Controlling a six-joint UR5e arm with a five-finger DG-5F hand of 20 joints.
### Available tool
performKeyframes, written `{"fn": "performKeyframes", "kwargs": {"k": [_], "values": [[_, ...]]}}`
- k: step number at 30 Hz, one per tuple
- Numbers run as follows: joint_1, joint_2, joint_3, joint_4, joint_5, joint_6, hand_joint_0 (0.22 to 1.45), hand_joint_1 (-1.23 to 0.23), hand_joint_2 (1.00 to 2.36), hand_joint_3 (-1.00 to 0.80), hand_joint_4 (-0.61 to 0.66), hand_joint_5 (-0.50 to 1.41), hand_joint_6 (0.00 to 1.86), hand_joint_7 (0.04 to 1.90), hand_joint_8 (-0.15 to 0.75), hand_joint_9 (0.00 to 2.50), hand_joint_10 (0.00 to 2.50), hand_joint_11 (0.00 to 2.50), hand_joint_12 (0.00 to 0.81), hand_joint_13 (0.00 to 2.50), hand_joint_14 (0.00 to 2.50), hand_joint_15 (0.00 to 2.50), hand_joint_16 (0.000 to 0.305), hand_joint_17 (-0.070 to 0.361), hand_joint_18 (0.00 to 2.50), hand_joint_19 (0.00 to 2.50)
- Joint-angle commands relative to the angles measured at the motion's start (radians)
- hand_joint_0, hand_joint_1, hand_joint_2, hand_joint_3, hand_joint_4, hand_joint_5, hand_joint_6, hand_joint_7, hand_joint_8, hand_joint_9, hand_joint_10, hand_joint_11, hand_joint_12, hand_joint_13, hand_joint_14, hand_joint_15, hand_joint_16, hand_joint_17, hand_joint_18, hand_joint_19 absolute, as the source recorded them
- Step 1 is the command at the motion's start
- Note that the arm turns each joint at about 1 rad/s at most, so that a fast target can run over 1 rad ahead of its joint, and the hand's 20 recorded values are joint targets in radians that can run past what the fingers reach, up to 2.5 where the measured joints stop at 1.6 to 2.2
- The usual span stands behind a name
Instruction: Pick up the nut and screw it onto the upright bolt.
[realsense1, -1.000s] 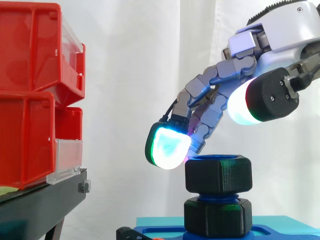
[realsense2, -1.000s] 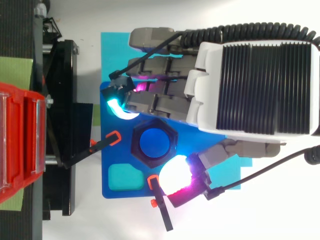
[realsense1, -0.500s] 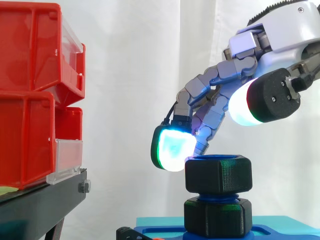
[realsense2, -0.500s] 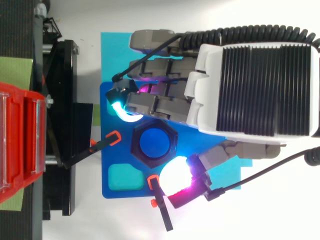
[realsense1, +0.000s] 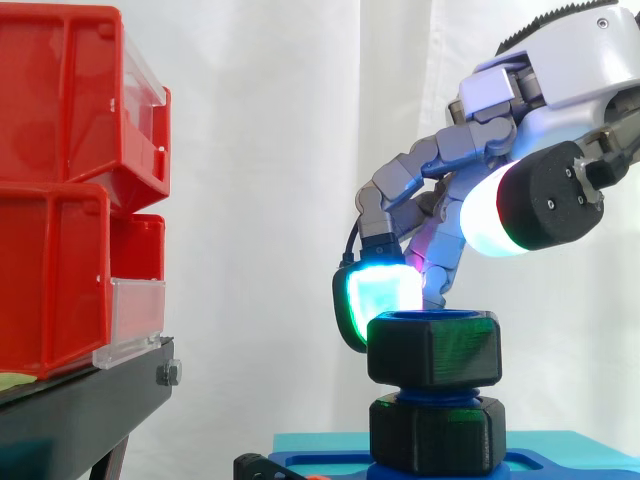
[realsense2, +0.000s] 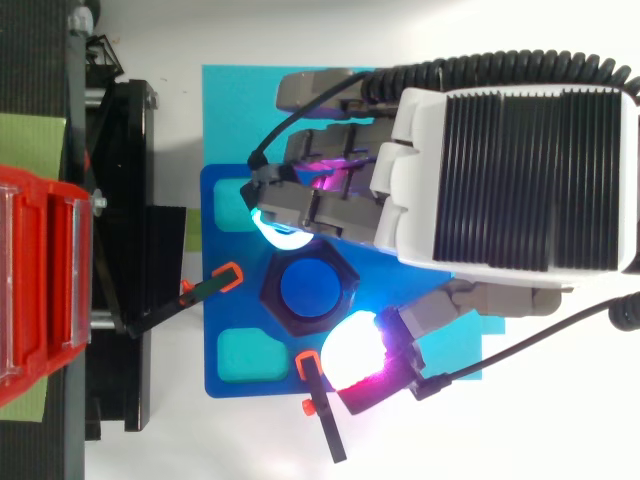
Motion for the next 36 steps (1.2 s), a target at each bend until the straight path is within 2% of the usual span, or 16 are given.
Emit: {"fn": "performKeyframes", "kwargs": {"k": [1, 3, 12, 14, 18, 23, 26, 29, 30, 31, 36], "values": [[0.000, 0.000, 0.000, 0.000, 0.000, 0.000, 0.52, -0.30, 1.00, -0.50, 0.19, 0.03, 0.50, 1.27, 0.218, 0.95, 0.00, 0.00, 0.187, 0.74, 0.00, 0.00, 0.012, 0.027, 0.32, 0.00], [0.001, 0.000, 0.000, -0.002, -0.002, 0.000, 0.52, -0.31, 1.00, -0.50, 0.17, 0.04, 0.51, 1.30, 0.226, 1.01, 0.00, 0.00, 0.181, 0.76, 0.00, 0.00, 0.012, 0.026, 0.34, 0.00], [-0.014, 0.001, 0.001, -0.025, -0.009, -0.002, 0.53, -0.32, 1.00, -0.50, 0.08, 0.08, 0.50, 1.40, 0.222, 1.19, 0.00, 0.00, 0.149, 0.91, 0.00, 0.00, 0.007, 0.016, 0.55, 0.00], [-0.028, 0.001, 0.001, -0.045, -0.011, -0.016, 0.54, -0.33, 1.00, -0.50, 0.08, 0.09, 0.50, 1.42, 0.220, 1.25, 0.00, 0.00, 0.140, 0.96, 0.00, 0.00, 0.006, 0.014, 0.60, 0.00], [-0.040, 0.001, 0.003, -0.065, -0.011, -0.029, 0.54, -0.34, 1.00, -0.50, 0.08, 0.11, 0.51, 1.41, 0.207, 1.37, 0.00, 0.00, 0.117, 1.08, 0.00, 0.00, 0.003, 0.007, 0.74, 0.03], [-0.060, 0.001, 0.015, -0.081, -0.019, -0.045, 0.54, -0.34, 1.00, -0.50, 0.08, 0.10, 0.50, 1.44, 0.224, 1.40, 0.00, 0.00, 0.116, 1.08, 0.00, 0.00, 0.003, 0.008, 0.76, 0.04], [-0.072, 0.001, 0.032, -0.081, -0.039, -0.048, 0.53, -0.33, 1.00, -0.50, 0.12, 0.06, 0.50, 1.36, 0.238, 1.34, 0.00, 0.00, 0.137, 1.04, 0.00, 0.00, 0.006, 0.014, 0.70, 0.02], [-0.077, 0.001, 0.046, -0.081, -0.055, -0.052, 0.53, -0.33, 1.00, -0.50, 0.16, 0.03, 0.51, 1.29, 0.245, 1.30, 0.00, 0.00, 0.142, 1.01, 0.00, 0.00, 0.008, 0.017, 0.67, 0.01], [-0.080, 0.000, 0.055, -0.081, -0.066, -0.057, 0.52, -0.33, 1.00, -0.50, 0.20, 0.01, 0.51, 1.19, 0.241, 1.27, 0.00, 0.00, 0.151, 0.99, 0.00, 0.00, 0.009, 0.020, 0.66, 0.02], [-0.082, 0.001, 0.063, -0.083, -0.074, -0.062, 0.52, -0.33, 1.00, -0.50, 0.20, 0.01, 0.51, 1.18, 0.242, 1.26, 0.00, 0.00, 0.150, 0.99, 0.00, 0.00, 0.009, 0.021, 0.66, 0.01], [-0.082, 0.000, 0.067, -0.068, -0.078, -0.068, 0.52, -0.33, 1.00, -0.50, 0.23, -0.04, 0.50, 0.89, 0.238, 1.19, 0.00, 0.00, 0.162, 0.96, 0.00, 0.00, 0.012, 0.026, 0.63, 0.02]]}}
